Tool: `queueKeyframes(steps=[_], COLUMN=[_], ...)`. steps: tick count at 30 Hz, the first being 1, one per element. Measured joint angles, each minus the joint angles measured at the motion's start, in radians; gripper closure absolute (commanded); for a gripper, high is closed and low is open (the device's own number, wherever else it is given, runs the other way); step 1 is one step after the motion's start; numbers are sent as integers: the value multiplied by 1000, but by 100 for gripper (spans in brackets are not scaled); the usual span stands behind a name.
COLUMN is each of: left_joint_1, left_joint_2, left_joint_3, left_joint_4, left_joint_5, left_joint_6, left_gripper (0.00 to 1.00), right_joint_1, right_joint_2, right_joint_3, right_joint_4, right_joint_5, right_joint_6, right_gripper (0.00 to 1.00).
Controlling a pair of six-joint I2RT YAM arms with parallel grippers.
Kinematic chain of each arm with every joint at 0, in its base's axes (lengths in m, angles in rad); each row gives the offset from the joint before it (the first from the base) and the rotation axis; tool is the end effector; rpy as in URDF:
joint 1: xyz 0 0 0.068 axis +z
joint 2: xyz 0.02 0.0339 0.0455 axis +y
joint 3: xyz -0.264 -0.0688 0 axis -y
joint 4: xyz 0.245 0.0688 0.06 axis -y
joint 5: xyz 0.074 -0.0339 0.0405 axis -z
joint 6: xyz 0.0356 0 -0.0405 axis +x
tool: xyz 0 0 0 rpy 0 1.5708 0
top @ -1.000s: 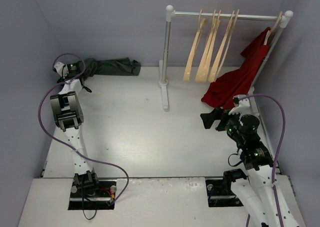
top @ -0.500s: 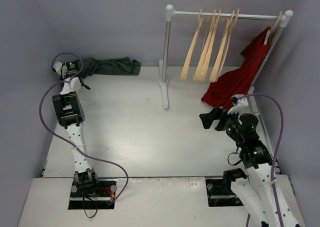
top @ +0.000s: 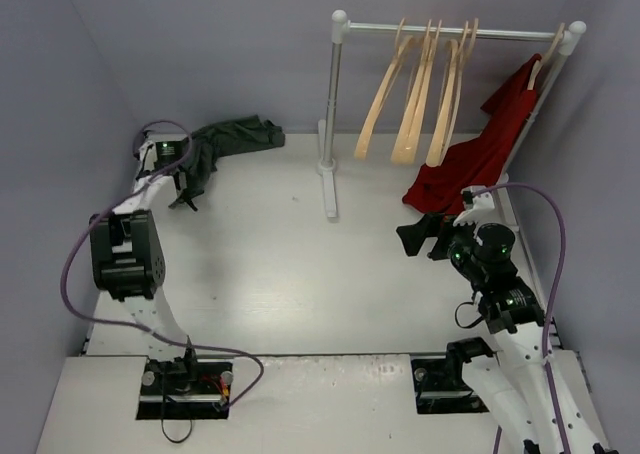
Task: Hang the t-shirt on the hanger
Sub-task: Move the T-shirt to the center of the board.
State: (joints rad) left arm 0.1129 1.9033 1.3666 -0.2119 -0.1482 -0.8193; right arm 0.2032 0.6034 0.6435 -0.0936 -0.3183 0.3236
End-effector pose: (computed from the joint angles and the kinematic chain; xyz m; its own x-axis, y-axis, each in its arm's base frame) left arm 0.4241 0.0534 0.2150 -0.3018 -0.7615 -0.5736 -0.6436 0.6066 -0.4667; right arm 0.1473 0.0417 0.3273 -0.2079 0.2655 -0.9414 -0.4553 0.8256 0.3334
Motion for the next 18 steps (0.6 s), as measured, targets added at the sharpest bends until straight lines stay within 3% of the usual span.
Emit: queueKeyframes(steps=[10,11,12,14,15,18], left_joint_1=[-557,-606,-649,-719,-761,-875], left_joint_2=[-587,-619,-645,-669,-672,-674], left_joint_3=[-307,-332,-355,-384,-393,-398], left_joint_4=[-89,-104,-118,-135,-146,-180], left_joint_5=[-41,-44,-46,-48,-51,-52], left_joint_6=[31,31,29,30,34,58], left_gripper=[97,89,72,51,44,35], right_joint_1=[97,106,114,130,138,170], right_joint_2=[119,121,123,132,139,165], right_joint_3=[96,100,104,108,108,104], right_joint_4=[11,16,23,33,37,48], right_joint_5=[13,15,15,16,17,32], right_joint_6=[6,3,0,-4,-6,-11], right_gripper=[4,4,5,5,5,7])
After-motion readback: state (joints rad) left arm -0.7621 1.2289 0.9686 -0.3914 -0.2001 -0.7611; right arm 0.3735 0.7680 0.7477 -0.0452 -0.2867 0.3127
